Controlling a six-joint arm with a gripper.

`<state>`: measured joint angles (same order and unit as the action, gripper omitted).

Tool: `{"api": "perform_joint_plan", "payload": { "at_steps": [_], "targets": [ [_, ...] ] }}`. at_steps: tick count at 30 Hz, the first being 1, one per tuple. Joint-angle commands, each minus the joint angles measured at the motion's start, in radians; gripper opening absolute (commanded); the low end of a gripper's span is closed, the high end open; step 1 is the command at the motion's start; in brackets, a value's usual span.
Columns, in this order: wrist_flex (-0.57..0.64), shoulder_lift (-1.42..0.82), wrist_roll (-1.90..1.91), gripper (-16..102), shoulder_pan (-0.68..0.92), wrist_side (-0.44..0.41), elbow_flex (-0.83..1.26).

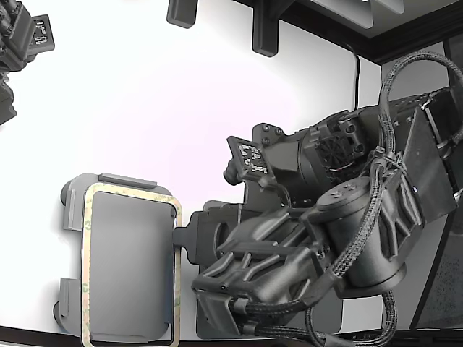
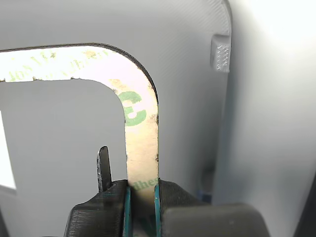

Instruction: Move top rectangular frame to the holder.

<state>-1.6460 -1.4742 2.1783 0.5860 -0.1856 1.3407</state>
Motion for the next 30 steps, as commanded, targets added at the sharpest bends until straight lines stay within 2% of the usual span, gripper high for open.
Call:
{"api": "perform_joint_plan", "payload": {
  "at_steps": [1,30],
  "targets": [
    [-0.011,-0.009,0.006,-10,-0.017,-0.006,-0.011],
    [-0.009,0.061,-0.014,-10,-0.049,0.029,-0.020]
  ]
}}
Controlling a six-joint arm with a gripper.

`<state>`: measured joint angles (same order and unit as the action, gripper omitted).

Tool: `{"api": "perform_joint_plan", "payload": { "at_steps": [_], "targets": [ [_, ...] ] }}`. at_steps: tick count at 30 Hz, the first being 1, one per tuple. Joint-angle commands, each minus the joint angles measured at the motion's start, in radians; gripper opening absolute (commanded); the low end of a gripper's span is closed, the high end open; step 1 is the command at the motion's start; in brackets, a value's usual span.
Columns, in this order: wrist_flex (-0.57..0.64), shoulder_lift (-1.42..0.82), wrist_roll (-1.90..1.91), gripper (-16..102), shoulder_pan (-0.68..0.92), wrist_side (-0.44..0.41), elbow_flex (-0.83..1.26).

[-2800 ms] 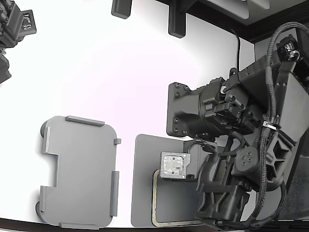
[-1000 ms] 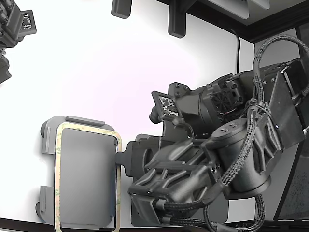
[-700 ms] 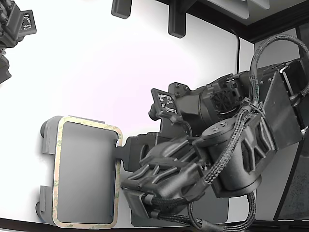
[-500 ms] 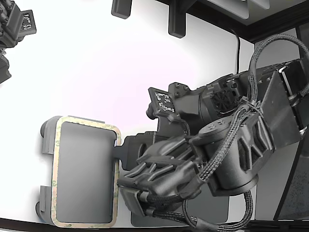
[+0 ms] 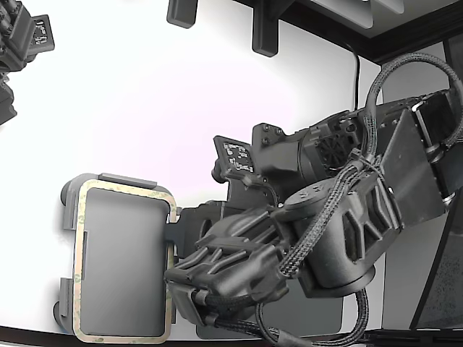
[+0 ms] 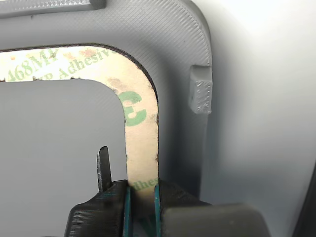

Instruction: Move top rectangular frame to the holder.

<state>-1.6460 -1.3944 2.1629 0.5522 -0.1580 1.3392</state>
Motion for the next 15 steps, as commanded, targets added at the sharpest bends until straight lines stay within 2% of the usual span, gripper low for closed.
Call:
{"api": "perform_joint_plan", "payload": {
  "at_steps": [1,15],
  "targets": [
    [-0.009,-0.017,0.002,-10,-0.015,0.002,-0.020],
    [-0.008,-0.021,-0.009,-10,-0.034,0.008,0.006]
  ]
}}
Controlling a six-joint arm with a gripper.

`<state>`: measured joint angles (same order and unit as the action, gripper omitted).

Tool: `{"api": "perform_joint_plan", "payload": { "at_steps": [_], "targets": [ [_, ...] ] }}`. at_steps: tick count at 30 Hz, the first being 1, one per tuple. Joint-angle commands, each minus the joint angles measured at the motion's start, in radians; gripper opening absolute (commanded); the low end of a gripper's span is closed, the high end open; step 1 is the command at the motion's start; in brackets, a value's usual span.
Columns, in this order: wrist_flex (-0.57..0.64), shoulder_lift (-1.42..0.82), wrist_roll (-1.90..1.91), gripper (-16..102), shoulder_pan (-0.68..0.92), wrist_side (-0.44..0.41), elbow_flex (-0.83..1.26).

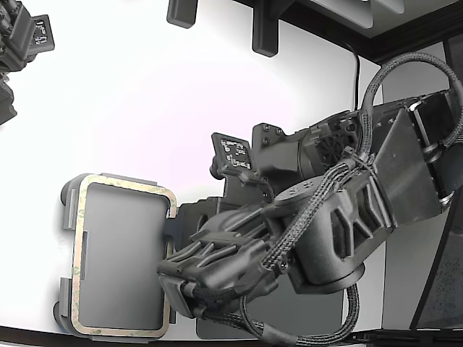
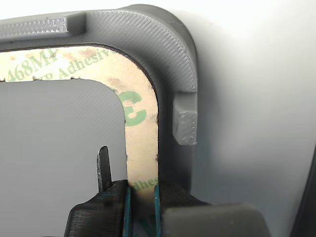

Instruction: Move top rectangular frame to the holder.

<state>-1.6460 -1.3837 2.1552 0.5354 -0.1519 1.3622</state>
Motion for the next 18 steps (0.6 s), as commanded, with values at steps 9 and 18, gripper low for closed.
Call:
{"api": "perform_joint_plan", "payload": {
  "at_steps": [9,18],
  "targets": [
    [-0.005,-0.044,0.000,-10,-0.018,0.014,0.003],
    [0.015,-0.029,-0.002,-10,-0.018,0.014,-0.002]
  ]
}}
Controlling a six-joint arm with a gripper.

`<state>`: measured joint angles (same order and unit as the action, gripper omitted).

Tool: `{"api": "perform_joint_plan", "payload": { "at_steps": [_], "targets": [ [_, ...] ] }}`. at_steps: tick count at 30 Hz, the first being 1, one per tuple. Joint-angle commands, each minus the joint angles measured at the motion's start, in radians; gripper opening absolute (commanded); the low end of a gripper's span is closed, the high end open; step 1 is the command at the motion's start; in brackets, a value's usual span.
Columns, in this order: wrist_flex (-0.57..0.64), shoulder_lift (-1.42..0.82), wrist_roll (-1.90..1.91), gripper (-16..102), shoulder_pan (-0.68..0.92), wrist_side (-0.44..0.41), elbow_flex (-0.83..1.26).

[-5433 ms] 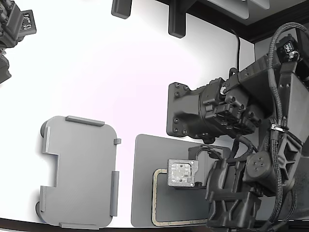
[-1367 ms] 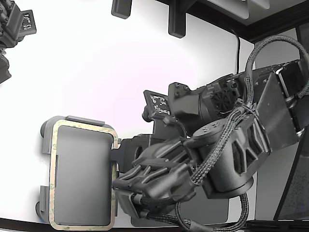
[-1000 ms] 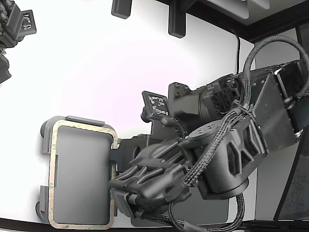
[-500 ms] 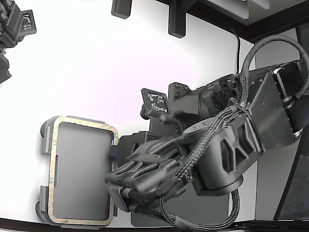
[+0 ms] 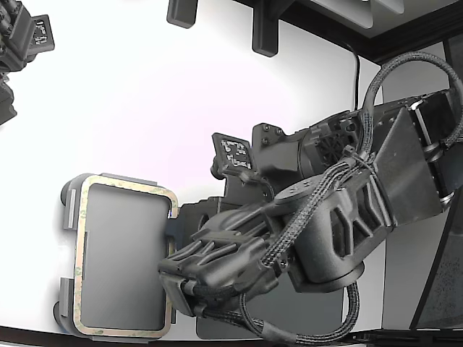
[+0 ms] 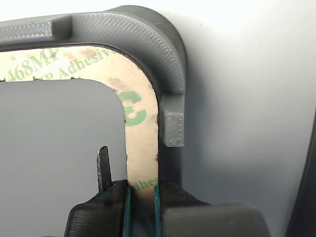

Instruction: Move top rectangular frame to the holder.

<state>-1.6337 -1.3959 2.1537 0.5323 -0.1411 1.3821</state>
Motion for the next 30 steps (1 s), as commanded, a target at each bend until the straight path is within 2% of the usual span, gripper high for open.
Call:
{"api": "perform_joint_plan", "payload": {
  "at_steps": [1,13,14,16,17,18,19,20,25,27,30],
  "targets": [
    [0.005,-0.017,-0.002,-10,-0.015,0.003,-0.020],
    [0.014,-0.017,-0.005,-10,-0.015,0.000,-0.012],
    [0.015,-0.017,-0.005,-7,-0.015,-0.002,-0.011],
    [0.018,-0.017,-0.008,10,-0.015,-0.006,-0.009],
    [0.018,-0.017,-0.009,35,-0.015,-0.008,-0.009],
    [0.020,-0.017,-0.011,92,-0.015,-0.008,-0.009],
    [0.020,-0.017,-0.012,87,-0.015,-0.006,-0.009],
    [0.021,-0.017,-0.012,100,-0.015,-0.006,-0.006],
    [0.021,-0.018,-0.021,100,-0.015,-0.015,-0.021],
    [0.020,-0.018,-0.046,100,-0.015,-0.048,-0.052],
    [0.014,-0.029,-0.163,100,-0.014,-0.144,-0.138]
  ]
}}
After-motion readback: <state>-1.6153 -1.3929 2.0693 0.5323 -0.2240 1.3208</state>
